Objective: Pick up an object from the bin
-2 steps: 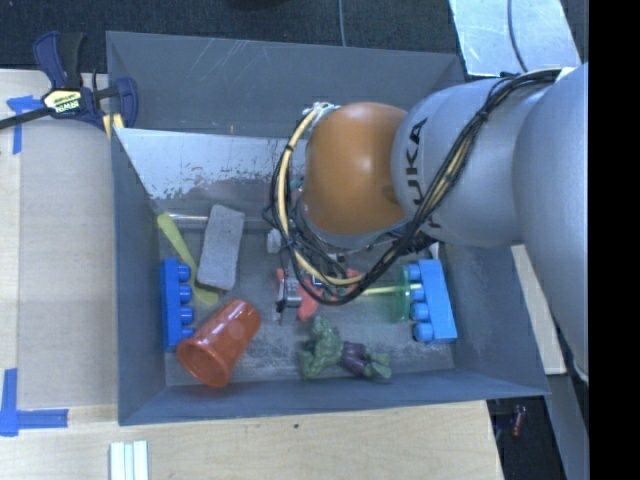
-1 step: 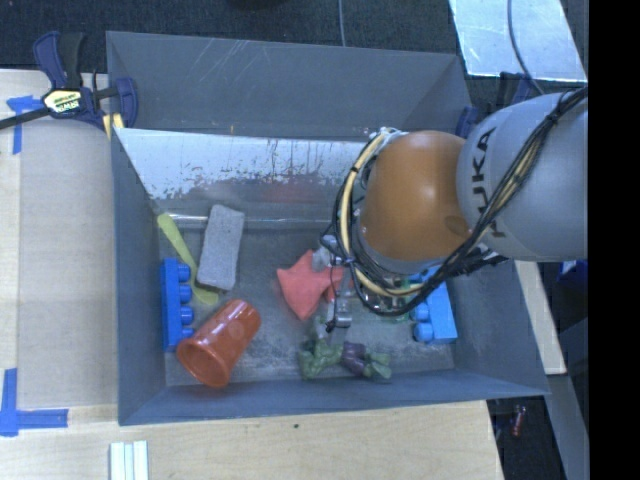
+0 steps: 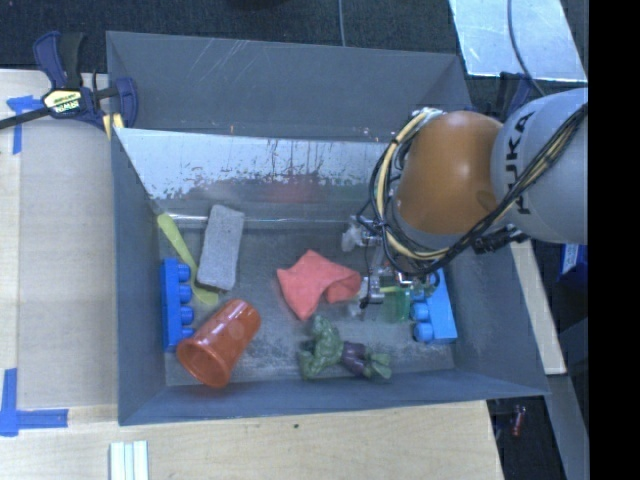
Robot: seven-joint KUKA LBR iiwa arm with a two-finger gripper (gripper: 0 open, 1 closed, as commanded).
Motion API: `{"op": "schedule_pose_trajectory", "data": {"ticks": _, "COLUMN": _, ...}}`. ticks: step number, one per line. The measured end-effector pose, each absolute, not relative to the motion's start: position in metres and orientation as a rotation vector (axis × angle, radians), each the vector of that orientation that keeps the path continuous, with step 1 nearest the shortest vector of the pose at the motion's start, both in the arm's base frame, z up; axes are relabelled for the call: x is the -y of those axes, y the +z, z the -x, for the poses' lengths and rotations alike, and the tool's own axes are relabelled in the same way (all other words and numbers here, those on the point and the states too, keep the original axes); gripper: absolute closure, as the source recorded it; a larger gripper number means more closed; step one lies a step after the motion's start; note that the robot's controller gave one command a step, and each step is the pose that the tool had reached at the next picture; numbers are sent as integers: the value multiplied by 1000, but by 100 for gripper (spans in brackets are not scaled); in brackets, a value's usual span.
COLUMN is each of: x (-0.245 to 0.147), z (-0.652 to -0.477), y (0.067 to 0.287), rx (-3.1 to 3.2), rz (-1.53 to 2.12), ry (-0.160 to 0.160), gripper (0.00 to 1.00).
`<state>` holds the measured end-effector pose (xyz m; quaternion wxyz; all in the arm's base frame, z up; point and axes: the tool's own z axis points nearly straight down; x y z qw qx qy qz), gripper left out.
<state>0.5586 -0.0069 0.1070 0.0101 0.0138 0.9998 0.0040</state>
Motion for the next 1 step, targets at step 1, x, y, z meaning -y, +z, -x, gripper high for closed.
{"op": "schedule_pose_trajectory", "data": {"ticks": 1, "x": 2, "z": -579, "y": 82, "rx": -3125, "rz": -68, "ry": 4, "gripper": 0}}
